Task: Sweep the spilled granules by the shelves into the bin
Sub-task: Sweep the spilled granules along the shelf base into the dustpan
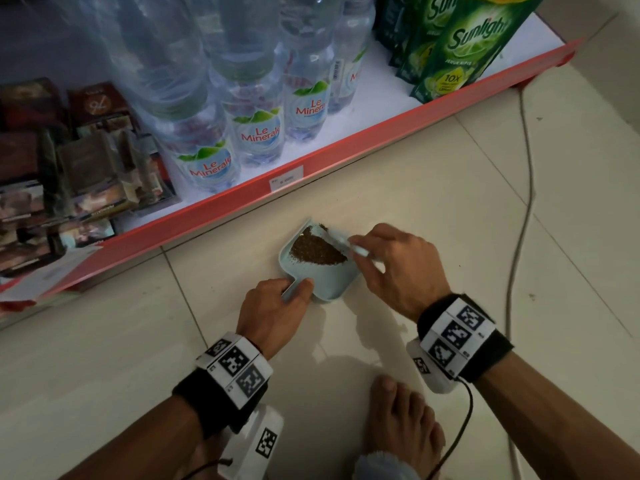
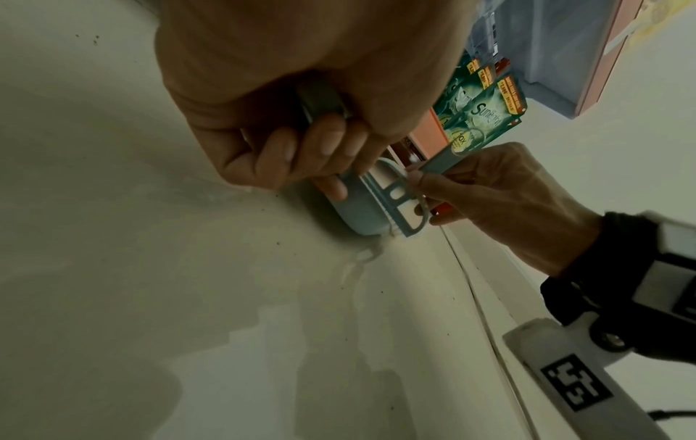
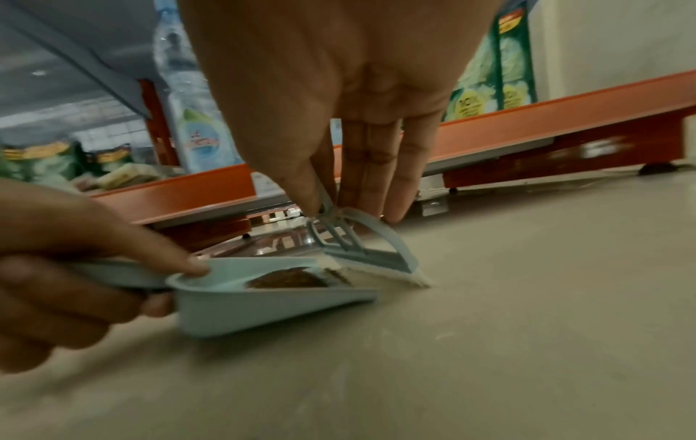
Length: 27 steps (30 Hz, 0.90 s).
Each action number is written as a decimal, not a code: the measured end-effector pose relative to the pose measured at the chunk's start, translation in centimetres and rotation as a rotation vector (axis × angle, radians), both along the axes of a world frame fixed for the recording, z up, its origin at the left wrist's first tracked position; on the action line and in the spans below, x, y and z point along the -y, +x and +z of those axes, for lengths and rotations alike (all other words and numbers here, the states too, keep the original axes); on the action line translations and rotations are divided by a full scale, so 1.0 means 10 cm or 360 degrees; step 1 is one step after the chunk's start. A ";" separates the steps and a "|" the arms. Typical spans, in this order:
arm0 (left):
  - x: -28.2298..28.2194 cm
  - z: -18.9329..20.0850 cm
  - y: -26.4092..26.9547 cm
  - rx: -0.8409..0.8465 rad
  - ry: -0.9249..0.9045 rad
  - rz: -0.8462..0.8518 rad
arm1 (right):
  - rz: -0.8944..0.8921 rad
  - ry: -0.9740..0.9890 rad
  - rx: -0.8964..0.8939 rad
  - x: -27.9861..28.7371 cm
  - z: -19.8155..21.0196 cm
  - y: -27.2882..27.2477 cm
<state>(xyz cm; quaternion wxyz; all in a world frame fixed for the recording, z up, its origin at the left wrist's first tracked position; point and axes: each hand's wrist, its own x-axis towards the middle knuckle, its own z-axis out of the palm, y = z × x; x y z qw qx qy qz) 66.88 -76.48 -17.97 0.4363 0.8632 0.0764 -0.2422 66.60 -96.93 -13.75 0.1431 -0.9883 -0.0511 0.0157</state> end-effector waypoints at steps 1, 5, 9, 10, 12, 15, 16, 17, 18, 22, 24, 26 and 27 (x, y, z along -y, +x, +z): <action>0.00 0.00 0.00 -0.0009 -0.0006 0.0003 | 0.0054 0.0048 -0.0018 -0.06 0.01 -0.04; -0.01 0.00 -0.01 -0.0013 -0.0050 0.0024 | 0.0096 0.0174 0.0131 -0.12 0.08 -0.06; -0.05 0.02 0.00 -0.0018 -0.0081 0.0037 | -0.0127 0.0138 0.0367 0.11 0.17 0.22; -0.06 0.01 0.00 -0.0023 -0.0084 0.0035 | -0.0174 0.0114 0.0380 0.17 0.17 0.31; -0.06 0.00 0.02 -0.0027 -0.0078 0.0026 | -0.0249 0.0040 0.0360 0.27 0.16 0.49; -0.08 -0.02 0.03 -0.0022 -0.0049 0.0005 | -0.0270 -0.0077 0.0243 0.32 0.08 0.67; -0.08 -0.03 0.03 -0.0014 -0.0032 0.0000 | -0.0235 -0.0096 0.0190 0.30 0.05 0.69; -0.09 -0.04 0.03 -0.0008 -0.0013 -0.0009 | -0.0185 -0.0116 0.0125 0.26 0.03 0.67; -0.09 -0.05 0.03 -0.0004 0.0001 -0.0020 | -0.0130 -0.0140 0.0060 0.20 0.00 0.64; -0.11 -0.08 0.03 -0.0029 0.0008 -0.0037 | 0.0001 -0.0121 -0.0109 -0.06 -0.03 0.33; -0.11 -0.10 0.05 -0.0043 -0.0004 -0.0025 | 0.0037 -0.0010 -0.0140 -0.15 0.01 0.17; -0.09 -0.11 0.05 -0.0050 -0.0009 -0.0030 | 0.0038 0.0080 -0.0127 -0.21 0.08 0.04; -0.09 -0.12 0.05 -0.0040 -0.0021 -0.0028 | 0.0017 0.0116 -0.0106 -0.22 0.11 0.00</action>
